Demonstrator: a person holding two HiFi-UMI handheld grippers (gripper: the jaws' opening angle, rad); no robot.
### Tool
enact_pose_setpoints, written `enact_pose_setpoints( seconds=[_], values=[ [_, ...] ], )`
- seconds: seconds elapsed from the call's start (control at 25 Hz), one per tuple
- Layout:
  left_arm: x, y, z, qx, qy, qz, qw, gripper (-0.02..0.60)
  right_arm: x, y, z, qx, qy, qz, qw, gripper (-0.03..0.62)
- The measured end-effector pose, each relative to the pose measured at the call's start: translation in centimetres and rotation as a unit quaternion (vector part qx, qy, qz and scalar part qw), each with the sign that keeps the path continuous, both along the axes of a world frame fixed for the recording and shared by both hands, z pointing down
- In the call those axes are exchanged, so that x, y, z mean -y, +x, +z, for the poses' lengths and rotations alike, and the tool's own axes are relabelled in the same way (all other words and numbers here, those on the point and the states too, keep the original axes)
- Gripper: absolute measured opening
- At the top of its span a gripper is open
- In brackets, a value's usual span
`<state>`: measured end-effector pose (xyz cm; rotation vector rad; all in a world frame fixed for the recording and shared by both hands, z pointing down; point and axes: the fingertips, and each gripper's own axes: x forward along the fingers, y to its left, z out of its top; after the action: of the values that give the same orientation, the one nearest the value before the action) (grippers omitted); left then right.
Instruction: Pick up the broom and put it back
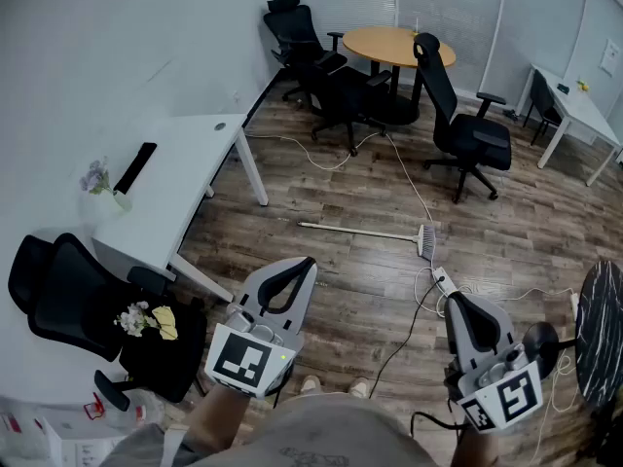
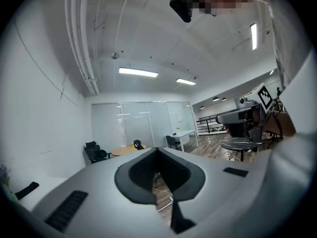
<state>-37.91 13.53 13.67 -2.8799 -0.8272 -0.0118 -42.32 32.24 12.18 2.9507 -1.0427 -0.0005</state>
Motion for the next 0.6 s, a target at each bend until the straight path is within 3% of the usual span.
enact_pose_setpoints(
  seconds=[0.16, 0.6],
  values=[
    [-1.1, 0.3, 0.4, 0.01, 0.005, -0.006, 0.9999, 0.015, -1.6, 0.3, -0.3, 0.005, 0.028, 0.002, 1.0, 0.031],
    [-4.9, 0.9, 0.7, 0.009, 0.018, -0.011, 0.9997, 0.015, -5.8, 0.9, 0.6, 0.007, 0.042, -0.002, 0.999, 0.031]
  ],
)
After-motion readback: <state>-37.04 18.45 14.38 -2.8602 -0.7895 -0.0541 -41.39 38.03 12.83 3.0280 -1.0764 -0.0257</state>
